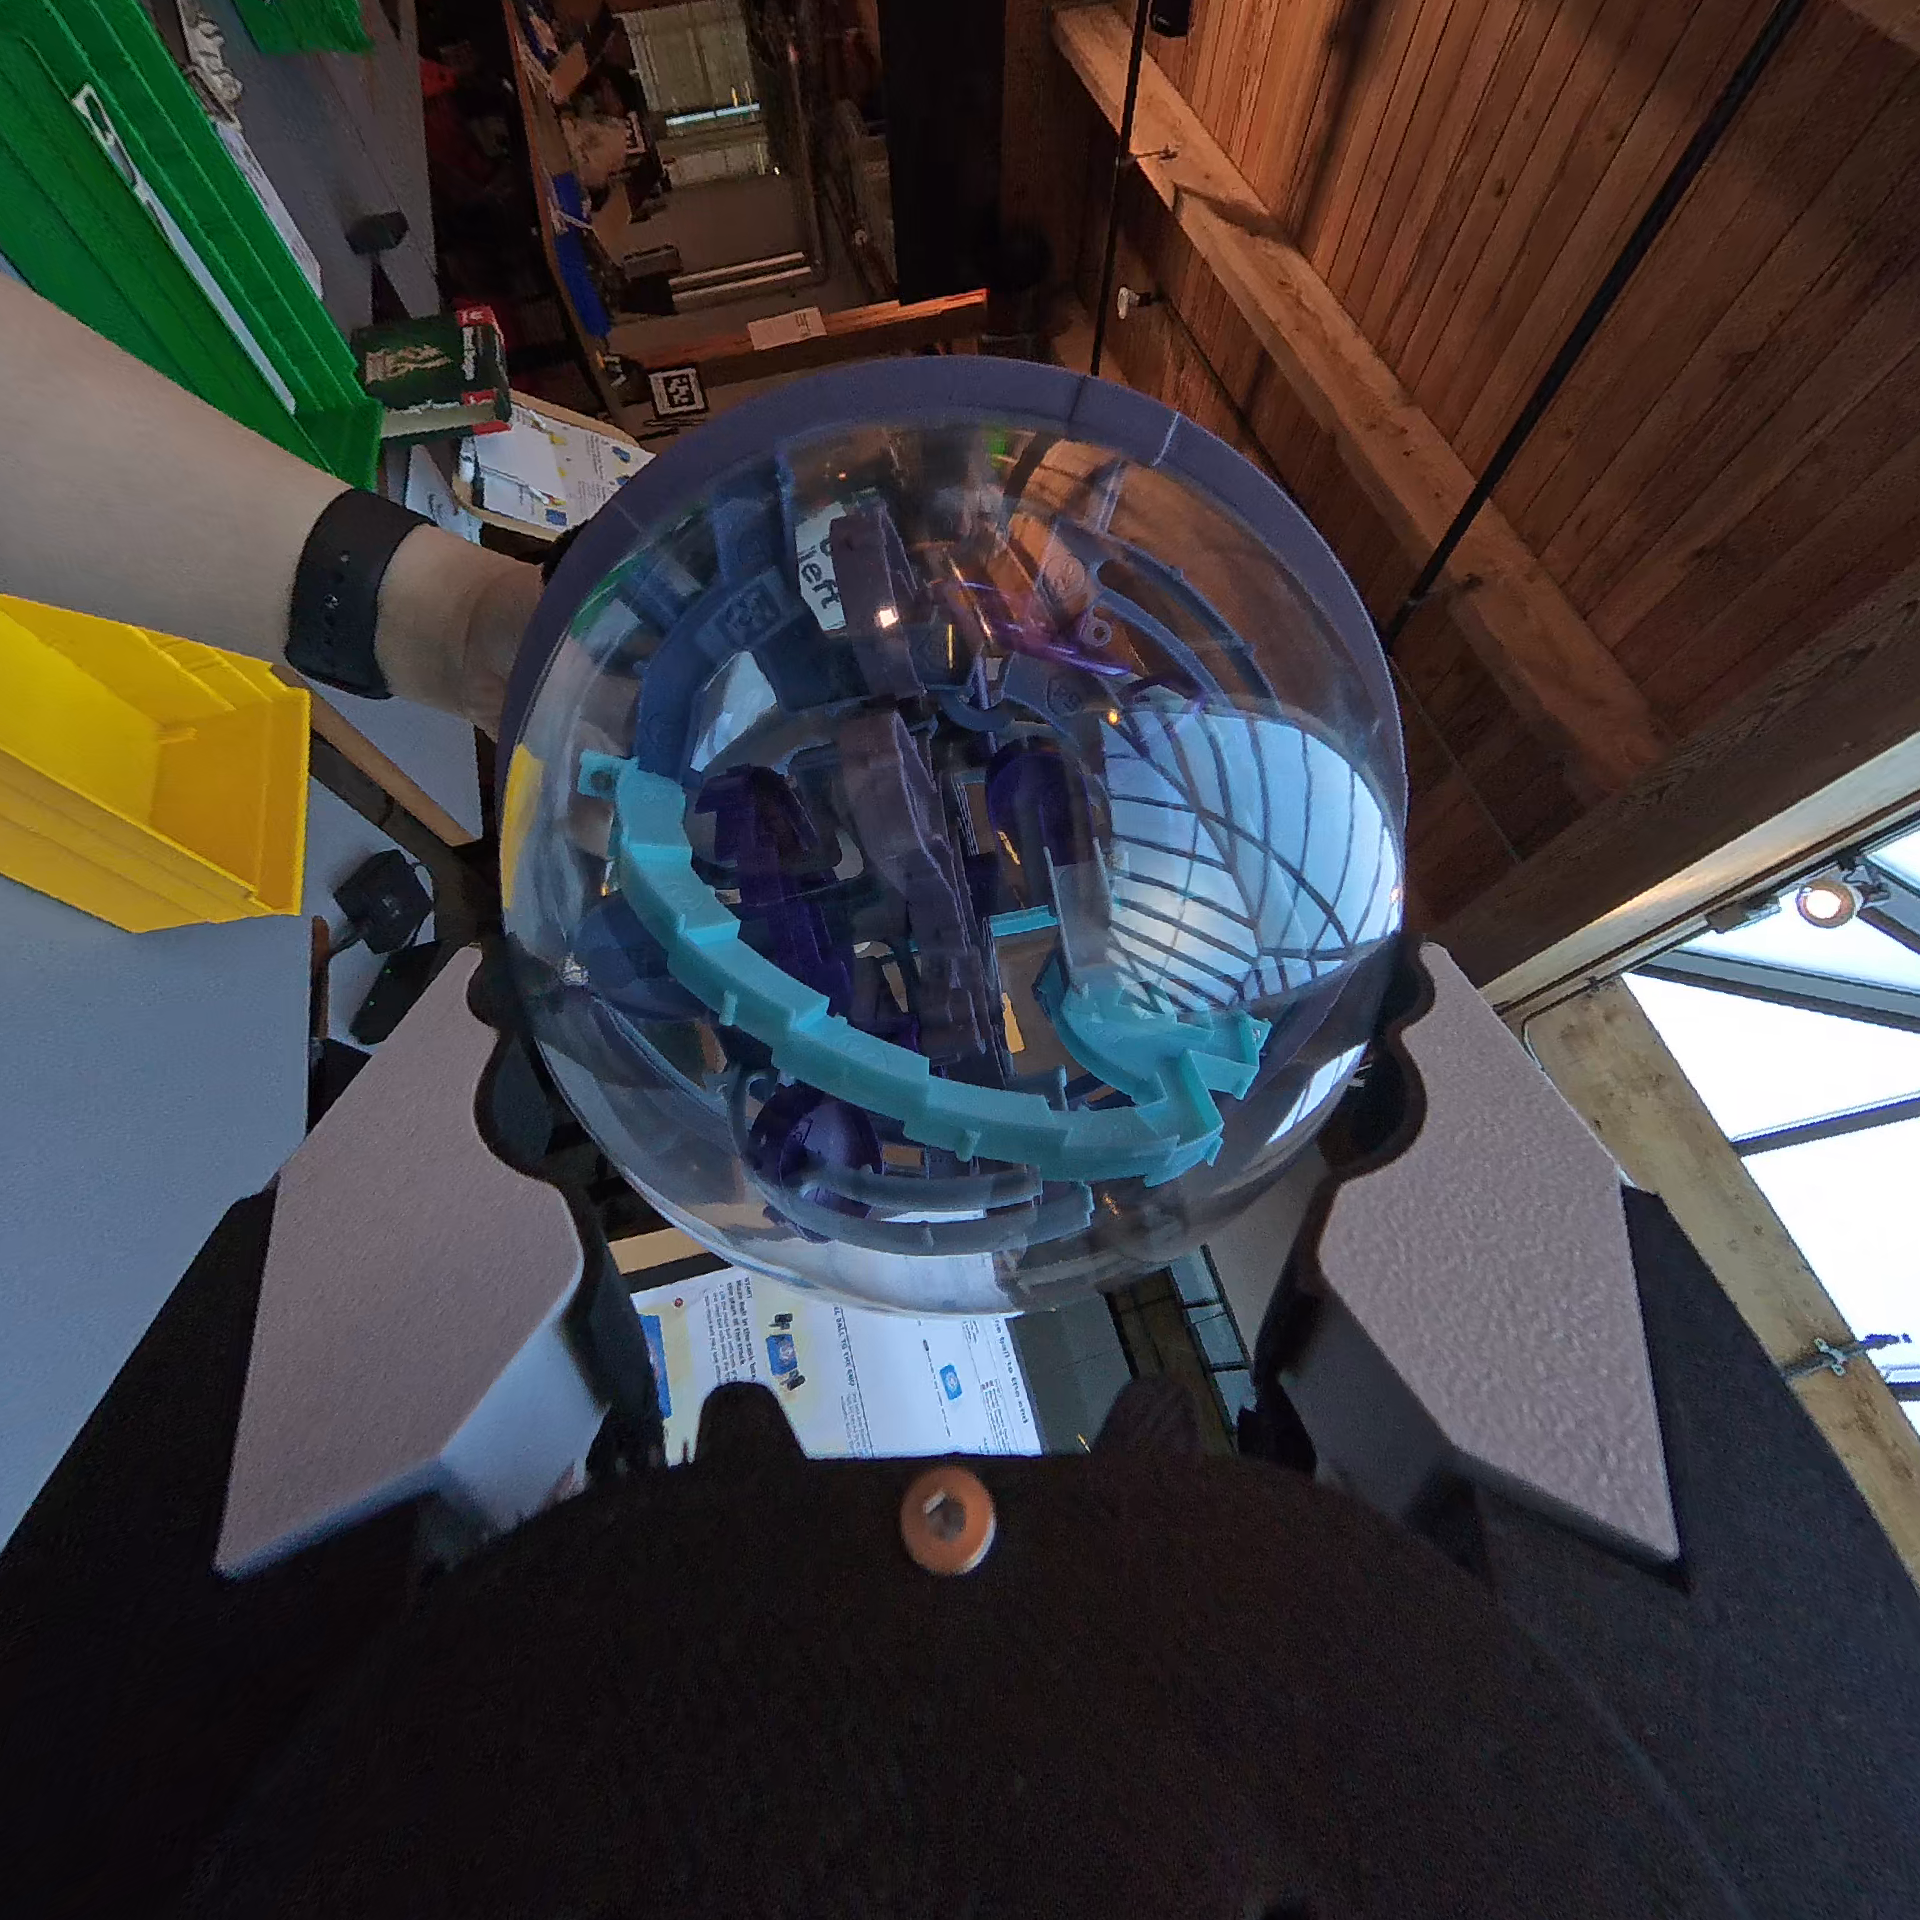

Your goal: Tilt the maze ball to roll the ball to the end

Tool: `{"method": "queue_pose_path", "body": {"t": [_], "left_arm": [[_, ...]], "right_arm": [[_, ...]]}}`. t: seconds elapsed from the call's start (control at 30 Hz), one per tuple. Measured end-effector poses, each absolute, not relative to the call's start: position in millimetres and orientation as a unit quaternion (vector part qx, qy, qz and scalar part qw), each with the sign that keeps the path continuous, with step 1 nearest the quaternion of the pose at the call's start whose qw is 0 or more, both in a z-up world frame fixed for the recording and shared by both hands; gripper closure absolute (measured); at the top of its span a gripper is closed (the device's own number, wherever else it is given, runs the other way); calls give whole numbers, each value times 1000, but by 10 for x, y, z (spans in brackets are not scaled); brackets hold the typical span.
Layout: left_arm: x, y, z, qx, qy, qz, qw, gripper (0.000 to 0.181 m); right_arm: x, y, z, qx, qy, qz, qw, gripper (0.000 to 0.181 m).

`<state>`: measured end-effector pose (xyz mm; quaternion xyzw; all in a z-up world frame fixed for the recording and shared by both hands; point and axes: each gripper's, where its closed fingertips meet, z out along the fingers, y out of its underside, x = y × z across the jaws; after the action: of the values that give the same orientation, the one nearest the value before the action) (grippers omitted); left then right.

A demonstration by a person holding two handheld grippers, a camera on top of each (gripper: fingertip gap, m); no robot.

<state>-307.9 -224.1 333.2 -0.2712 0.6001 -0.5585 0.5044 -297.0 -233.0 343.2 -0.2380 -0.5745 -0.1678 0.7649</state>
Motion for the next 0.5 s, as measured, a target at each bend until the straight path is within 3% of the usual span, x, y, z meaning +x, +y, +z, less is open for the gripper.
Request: {"method": "queue_pose_path", "body": {"t": [0.5], "left_arm": [[-3106, -2189, 3245, -272, 593, -568, 502, 38]], "right_arm": [[-3001, -2278, 3357, -250, -586, -168, 752, 24]]}}
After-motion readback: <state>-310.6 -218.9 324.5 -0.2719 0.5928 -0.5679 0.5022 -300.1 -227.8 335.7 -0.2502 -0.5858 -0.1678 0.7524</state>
